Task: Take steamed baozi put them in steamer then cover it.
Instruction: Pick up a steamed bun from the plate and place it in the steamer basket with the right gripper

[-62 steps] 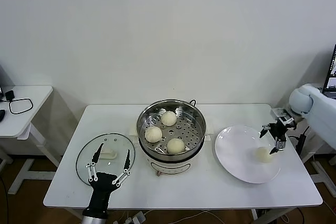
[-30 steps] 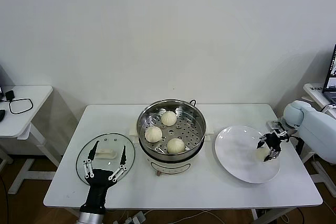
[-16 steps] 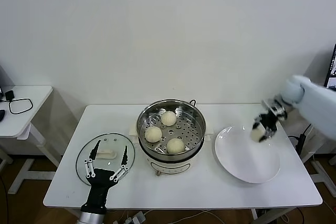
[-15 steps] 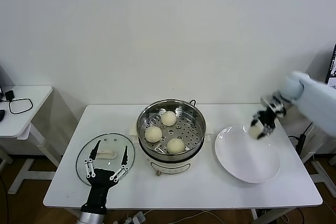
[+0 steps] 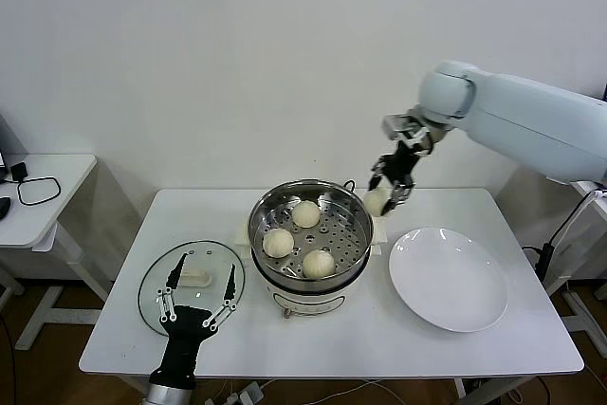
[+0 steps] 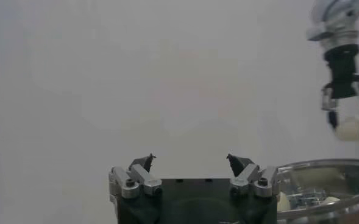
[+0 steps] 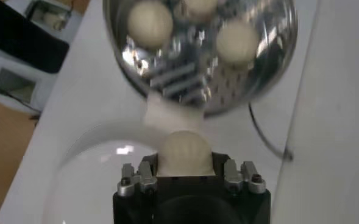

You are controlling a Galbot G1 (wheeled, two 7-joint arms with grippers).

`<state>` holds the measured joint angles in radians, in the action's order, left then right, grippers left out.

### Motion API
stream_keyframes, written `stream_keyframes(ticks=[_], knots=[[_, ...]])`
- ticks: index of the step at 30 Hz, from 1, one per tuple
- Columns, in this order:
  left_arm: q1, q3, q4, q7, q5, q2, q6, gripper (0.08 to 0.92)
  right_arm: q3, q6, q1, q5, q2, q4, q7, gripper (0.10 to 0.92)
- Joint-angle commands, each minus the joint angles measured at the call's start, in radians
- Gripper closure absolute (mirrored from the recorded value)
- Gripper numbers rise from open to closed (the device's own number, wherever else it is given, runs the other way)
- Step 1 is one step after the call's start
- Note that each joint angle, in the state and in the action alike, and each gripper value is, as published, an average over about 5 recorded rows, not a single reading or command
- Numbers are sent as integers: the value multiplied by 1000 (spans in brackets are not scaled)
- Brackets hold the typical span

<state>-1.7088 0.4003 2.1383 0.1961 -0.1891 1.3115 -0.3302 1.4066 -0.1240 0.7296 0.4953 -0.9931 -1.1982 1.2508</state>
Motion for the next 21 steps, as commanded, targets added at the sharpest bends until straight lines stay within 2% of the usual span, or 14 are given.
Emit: stream_keyframes(ticks=[1, 21], knots=[[2, -3, -9, 1, -8, 1, -6, 177, 107, -102, 39, 104, -157, -62, -80, 406], [-7, 7, -5, 3, -7, -1, -9, 177, 90, -83, -140, -23, -210, 96, -116, 406]])
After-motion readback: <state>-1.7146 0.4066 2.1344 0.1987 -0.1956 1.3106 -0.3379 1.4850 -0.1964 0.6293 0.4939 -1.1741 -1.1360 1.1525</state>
